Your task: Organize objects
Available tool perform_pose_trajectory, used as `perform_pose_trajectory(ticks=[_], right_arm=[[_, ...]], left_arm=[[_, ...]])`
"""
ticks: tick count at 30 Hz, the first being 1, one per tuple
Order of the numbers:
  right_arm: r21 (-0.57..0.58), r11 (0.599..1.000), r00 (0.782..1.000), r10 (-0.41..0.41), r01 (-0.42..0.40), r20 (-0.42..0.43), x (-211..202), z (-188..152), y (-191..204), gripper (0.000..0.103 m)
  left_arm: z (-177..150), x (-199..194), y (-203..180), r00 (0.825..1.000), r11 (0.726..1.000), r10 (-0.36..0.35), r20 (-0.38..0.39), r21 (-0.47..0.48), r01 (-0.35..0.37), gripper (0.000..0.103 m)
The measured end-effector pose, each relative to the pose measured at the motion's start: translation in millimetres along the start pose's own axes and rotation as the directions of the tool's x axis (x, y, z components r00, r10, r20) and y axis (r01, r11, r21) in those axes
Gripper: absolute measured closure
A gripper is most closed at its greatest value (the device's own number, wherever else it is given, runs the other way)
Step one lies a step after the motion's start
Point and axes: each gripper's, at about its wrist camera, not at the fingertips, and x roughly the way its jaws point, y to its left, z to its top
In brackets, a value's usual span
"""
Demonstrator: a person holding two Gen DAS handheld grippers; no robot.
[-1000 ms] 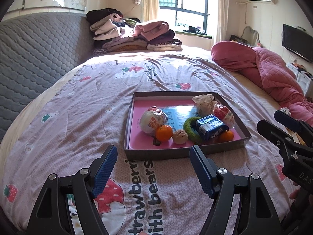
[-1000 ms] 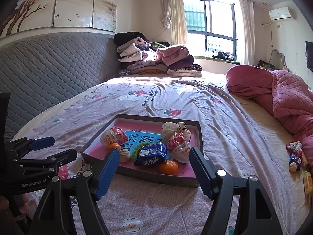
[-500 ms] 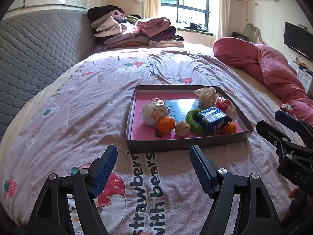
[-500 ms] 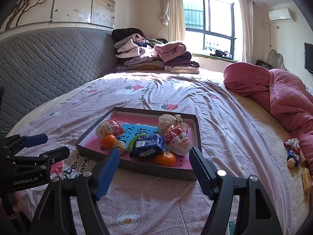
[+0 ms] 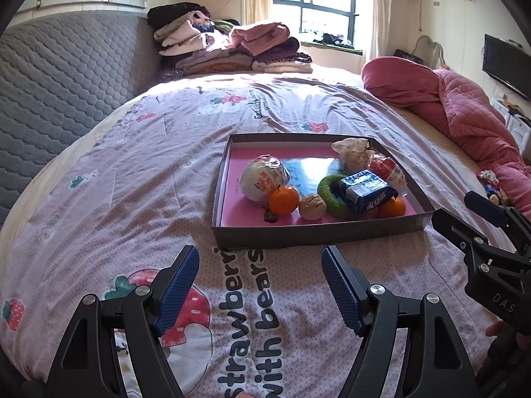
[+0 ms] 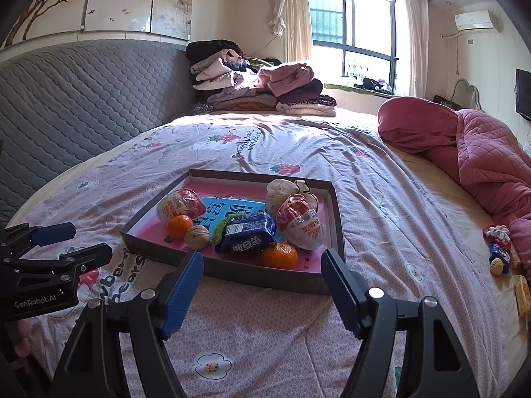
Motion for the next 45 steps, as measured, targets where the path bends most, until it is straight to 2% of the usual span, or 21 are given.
perform_pose_trajectory(ticks=[14, 24, 32, 45], right_arm=[[0.03, 1.0, 0.999, -0.006, 0.007, -0.035, 13, -13, -7, 0.03], [0.064, 0.998, 1.0, -0.007, 0.008, -0.01, 16, -31, -12, 0.03], [0.05, 0.999, 1.0, -0.005, 0.005, 0.006, 15, -41, -9, 0.03], [0.057, 0.998, 1.0, -0.026, 0.027, -0.016, 20, -51, -12, 0.03]], left_arm=[[-13, 23, 4, 1.0, 1.0, 0.01, -0.015, 0.007, -0.01, 0.026], [-23, 32, 7, 1.0, 1.0, 0.021, 0.015, 0.012, -0.021, 0.026], [-31, 38, 4, 1.0, 0.999, 0.019, 0.019, 0.03, -0.02, 0.026], [-37, 40, 9, 0.999, 1.0, 0.02, 0.029, 0.008, -0.021, 0.026]])
